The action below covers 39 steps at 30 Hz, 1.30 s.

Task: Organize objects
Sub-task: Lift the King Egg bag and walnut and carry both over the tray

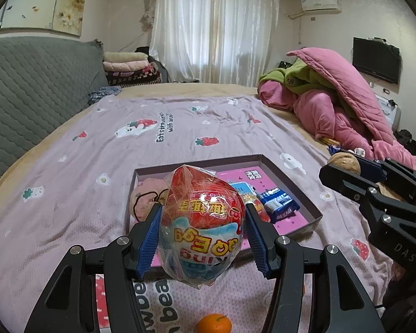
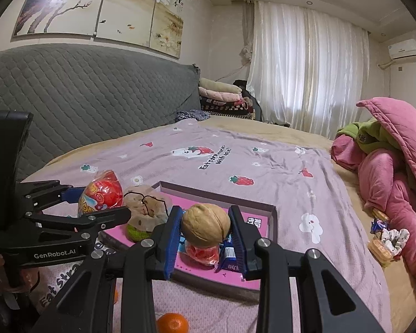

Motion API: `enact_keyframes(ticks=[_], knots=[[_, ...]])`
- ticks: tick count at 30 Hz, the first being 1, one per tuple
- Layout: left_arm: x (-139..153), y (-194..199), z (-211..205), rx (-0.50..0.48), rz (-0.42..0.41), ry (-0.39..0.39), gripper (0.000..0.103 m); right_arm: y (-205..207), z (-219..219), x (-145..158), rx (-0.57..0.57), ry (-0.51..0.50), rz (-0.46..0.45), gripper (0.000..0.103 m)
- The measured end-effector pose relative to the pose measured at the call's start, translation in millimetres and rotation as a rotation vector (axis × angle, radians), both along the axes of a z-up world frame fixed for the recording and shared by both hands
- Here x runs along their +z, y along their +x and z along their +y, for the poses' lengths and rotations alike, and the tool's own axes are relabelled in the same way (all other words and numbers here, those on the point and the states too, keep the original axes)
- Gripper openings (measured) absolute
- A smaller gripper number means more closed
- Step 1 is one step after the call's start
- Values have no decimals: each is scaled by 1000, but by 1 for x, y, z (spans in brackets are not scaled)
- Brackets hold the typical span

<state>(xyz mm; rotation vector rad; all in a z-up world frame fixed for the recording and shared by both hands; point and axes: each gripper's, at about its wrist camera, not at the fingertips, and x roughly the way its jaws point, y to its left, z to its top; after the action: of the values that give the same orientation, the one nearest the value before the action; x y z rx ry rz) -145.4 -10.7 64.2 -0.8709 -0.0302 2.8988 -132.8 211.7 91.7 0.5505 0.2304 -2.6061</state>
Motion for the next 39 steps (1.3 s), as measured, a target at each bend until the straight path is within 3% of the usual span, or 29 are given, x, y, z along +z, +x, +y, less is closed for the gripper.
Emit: enact_keyframes(ticks=[22, 39], knots=[[0, -61, 9, -18, -35, -6, 59, -43, -5, 2, -16, 45, -1, 34], [-62, -86, 24, -58, -177, -44, 59, -76, 5, -81, -72, 130, -290, 35]])
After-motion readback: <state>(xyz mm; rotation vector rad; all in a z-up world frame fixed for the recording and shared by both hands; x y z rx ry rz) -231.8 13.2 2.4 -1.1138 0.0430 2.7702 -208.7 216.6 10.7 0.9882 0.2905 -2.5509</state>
